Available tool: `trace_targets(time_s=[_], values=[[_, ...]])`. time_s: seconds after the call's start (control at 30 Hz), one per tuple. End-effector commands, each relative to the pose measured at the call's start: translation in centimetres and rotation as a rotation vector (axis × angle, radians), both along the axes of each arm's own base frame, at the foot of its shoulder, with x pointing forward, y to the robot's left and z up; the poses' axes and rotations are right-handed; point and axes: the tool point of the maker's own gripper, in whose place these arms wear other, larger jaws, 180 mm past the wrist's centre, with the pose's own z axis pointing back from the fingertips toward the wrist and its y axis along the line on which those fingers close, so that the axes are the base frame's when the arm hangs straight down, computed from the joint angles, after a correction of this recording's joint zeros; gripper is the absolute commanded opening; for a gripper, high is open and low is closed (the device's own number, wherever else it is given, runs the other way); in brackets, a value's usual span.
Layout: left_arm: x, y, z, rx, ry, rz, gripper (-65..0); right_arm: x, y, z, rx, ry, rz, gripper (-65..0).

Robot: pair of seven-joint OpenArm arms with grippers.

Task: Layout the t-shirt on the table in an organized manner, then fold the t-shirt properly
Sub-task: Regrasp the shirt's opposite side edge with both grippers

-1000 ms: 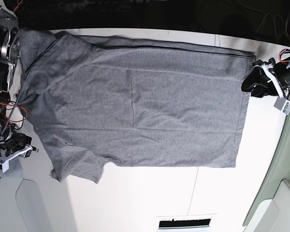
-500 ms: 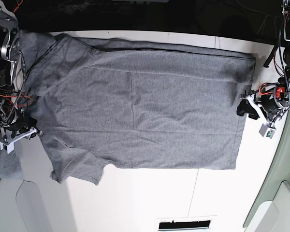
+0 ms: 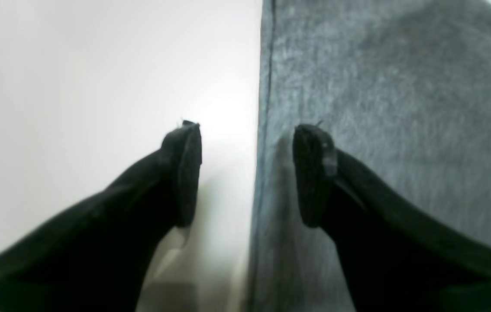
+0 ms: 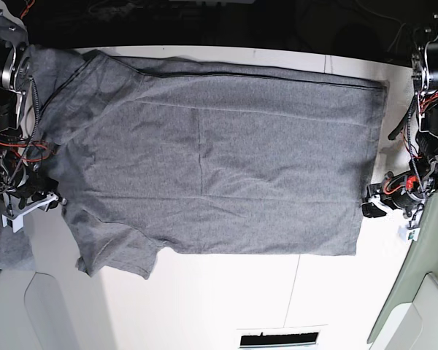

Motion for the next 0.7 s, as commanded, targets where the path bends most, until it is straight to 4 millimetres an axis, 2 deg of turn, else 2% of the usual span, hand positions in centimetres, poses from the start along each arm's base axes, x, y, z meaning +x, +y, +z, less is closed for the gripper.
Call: trace_targets(time_s=[0.0, 0.17, 0.27, 0.33, 0.4, 0.43, 0.5, 0.53, 0.67], values=[[1.6, 0.5, 1.5, 0.005, -0.049, 0.015, -29.2, 0.6, -0.6, 0.9, -0.007, -0.005, -0.004, -40.6], [2.2, -2.3, 0.2, -0.044, -0.041, 0.011, -29.4, 0.5, 0.3, 0.7, 0.039, 0.011, -0.006, -40.6], [2.4, -4.0, -0.4, -0.051, -0.031, -0.017, -30.1, 0.6, 1.7, 0.5, 0.062, 0.010, 0.033, -40.6], [2.4, -4.7, -0.7, -0.051, -0.025, -0.029, -34.9, 0.7, 2.4, 0.5, 0.073, 0.006, 0.048, -40.6], [2.4, -4.9, -0.8, -0.048, -0.022, -0.035, -44.2, 0.9, 2.9, 0.5, 0.081, -0.001, 0.061, -42.9], [2.4, -4.9, -0.7, -0.047, -0.023, -0.034, -49.6, 0.9, 3.1, 0.6, 0.085, -0.004, 0.070, -47.7], [2.3, -4.5, -0.6, -0.040, -0.022, -0.033, -59.6, 1.2, 3.8, 1.1, 0.097, -0.028, 0.115, -63.5], [2.4, -4.2, -0.4, -0.038, -0.024, -0.036, -63.6, 1.4, 4.0, 1.4, 0.100, -0.041, 0.136, -65.0], [2.6, -4.5, 1.2, -0.095, -0.024, -0.129, -65.0, 2.8, 4.1, 3.5, 0.076, -0.105, 0.173, -65.0]])
